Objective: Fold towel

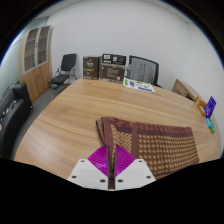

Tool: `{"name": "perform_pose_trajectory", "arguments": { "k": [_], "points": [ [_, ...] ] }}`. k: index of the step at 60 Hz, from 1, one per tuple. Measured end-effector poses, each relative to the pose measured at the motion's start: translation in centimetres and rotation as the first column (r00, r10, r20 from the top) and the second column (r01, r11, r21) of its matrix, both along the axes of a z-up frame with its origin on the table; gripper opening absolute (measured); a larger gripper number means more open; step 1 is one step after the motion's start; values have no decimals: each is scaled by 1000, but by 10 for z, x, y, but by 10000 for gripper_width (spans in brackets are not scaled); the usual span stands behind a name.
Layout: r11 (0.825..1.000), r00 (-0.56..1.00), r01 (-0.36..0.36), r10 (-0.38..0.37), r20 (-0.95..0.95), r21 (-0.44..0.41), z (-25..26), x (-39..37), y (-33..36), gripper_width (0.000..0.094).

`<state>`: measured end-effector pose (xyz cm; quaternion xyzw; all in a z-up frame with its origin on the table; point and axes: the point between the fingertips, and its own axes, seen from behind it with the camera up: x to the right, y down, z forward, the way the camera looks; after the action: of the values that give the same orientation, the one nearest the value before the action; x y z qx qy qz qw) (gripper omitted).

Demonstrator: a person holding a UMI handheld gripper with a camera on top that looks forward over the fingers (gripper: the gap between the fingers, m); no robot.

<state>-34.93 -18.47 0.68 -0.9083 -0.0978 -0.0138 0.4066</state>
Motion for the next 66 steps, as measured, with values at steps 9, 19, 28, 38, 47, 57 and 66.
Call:
{"name": "perform_pose_trajectory", "arguments": {
  "k": [9, 19, 28, 38, 47, 57, 66],
  "points": [
    [998, 986, -43, 49, -157, 42, 57, -27, 3, 53],
    [994, 935, -24, 60, -349, 108, 135, -22, 15, 53],
    [995, 943, 43, -12, -332, 89, 122, 45, 24, 54],
    [995, 956, 100, -101, -274, -20, 58, 122, 24, 118],
    [993, 965, 91, -108, -239, -79, 38, 164, 14, 607],
    [996, 983, 75, -83, -165, -55, 59, 193, -4, 854],
    [999, 988, 43, -47, -144, -30, 95, 189, -32, 857]
  ]
}}
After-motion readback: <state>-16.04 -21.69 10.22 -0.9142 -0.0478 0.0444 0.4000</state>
